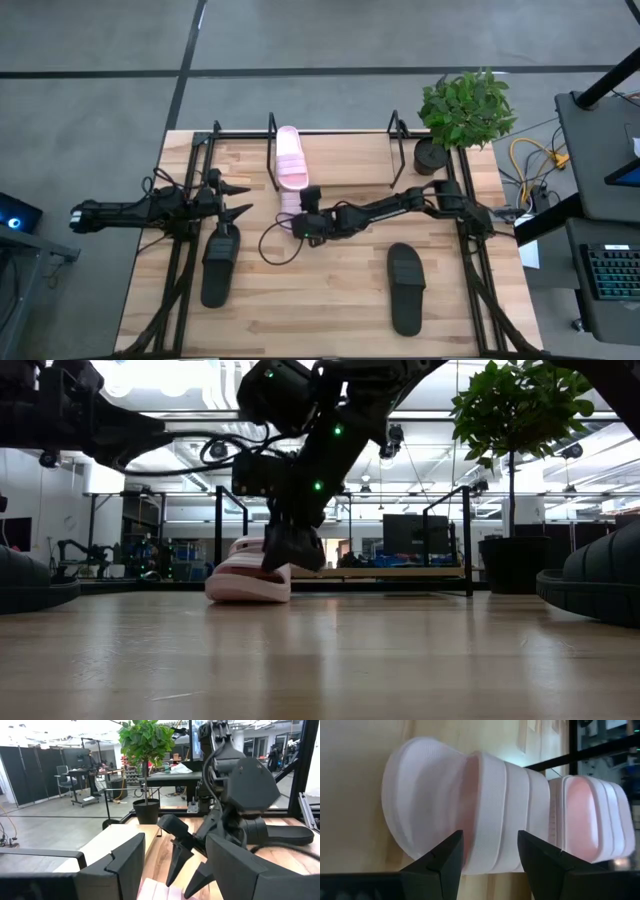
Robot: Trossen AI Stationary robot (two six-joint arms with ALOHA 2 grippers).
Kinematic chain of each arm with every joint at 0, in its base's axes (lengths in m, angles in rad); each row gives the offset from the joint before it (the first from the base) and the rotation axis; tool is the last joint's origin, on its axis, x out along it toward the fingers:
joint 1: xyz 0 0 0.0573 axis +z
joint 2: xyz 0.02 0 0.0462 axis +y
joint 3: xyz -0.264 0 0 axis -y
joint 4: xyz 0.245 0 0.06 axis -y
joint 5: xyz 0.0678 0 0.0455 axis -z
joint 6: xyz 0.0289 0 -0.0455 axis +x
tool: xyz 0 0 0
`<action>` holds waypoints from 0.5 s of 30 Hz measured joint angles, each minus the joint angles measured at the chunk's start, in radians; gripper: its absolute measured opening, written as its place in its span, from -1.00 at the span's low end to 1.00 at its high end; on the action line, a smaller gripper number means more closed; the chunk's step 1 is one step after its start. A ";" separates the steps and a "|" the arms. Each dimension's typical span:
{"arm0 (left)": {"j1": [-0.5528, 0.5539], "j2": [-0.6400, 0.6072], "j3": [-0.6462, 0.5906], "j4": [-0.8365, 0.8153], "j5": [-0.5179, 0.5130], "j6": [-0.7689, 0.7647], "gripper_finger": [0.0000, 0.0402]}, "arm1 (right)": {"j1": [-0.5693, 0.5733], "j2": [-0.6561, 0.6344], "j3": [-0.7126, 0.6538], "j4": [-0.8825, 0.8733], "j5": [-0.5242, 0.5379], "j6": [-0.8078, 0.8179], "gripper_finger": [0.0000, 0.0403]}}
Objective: Pick and place slides into the shelf
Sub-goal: Put the pink slides on the shelf
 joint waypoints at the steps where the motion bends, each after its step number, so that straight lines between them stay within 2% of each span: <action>1: 0.000 -0.001 0.000 0.000 0.000 0.000 -0.03 | 0.003 0.007 0.000 0.005 0.022 -0.006 -0.12; 10: 0.000 0.000 0.000 -0.001 0.000 0.000 -0.03 | 0.011 0.077 0.000 0.089 0.149 -0.074 -0.12; 15: 0.000 -0.001 0.000 -0.001 0.000 0.000 -0.03 | 0.014 0.081 0.000 0.093 0.171 -0.066 -0.19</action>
